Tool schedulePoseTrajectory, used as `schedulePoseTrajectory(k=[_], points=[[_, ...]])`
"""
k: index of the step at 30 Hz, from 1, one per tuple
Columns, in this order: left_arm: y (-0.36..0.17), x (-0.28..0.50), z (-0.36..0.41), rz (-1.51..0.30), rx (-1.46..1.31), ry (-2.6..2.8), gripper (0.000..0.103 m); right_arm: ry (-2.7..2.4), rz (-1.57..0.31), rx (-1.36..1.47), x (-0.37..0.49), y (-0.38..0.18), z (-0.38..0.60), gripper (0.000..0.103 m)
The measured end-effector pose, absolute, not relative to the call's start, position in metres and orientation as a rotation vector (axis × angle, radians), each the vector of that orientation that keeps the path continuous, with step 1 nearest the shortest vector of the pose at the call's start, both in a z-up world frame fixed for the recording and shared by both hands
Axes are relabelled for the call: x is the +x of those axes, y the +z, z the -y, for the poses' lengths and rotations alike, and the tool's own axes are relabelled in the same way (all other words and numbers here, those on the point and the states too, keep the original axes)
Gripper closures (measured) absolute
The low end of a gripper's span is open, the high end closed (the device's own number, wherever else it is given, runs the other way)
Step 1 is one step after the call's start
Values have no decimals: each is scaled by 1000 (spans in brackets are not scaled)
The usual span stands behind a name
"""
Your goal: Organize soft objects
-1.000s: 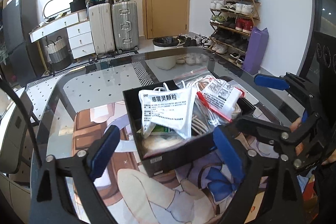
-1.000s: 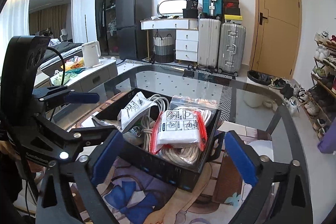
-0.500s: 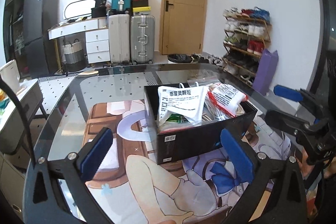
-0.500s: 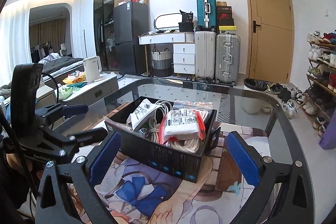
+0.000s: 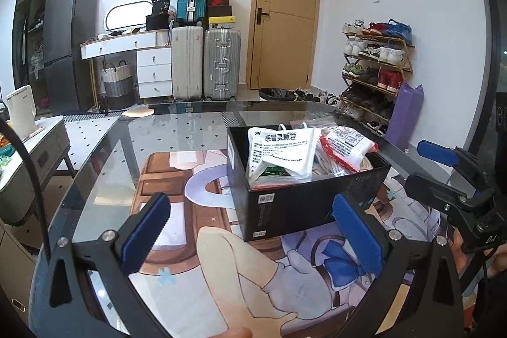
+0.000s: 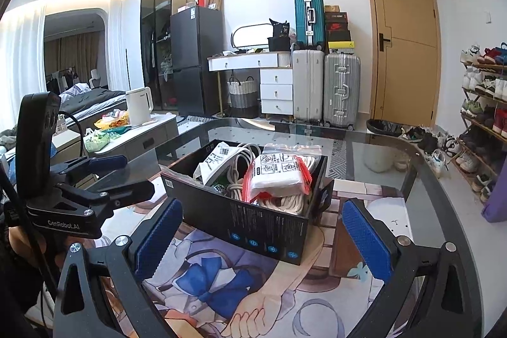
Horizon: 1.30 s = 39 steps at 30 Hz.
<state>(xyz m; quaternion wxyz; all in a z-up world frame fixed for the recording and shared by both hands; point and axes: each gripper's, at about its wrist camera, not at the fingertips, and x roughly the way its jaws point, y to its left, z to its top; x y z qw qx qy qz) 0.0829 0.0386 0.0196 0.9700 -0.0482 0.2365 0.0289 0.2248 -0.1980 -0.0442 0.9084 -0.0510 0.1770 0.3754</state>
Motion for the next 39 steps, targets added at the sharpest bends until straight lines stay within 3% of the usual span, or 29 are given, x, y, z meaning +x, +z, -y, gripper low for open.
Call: schedulePoseTrajectory(k=[39], points=[[23, 77, -33, -444, -89, 68, 0, 779, -353, -72, 225, -50, 204, 1]])
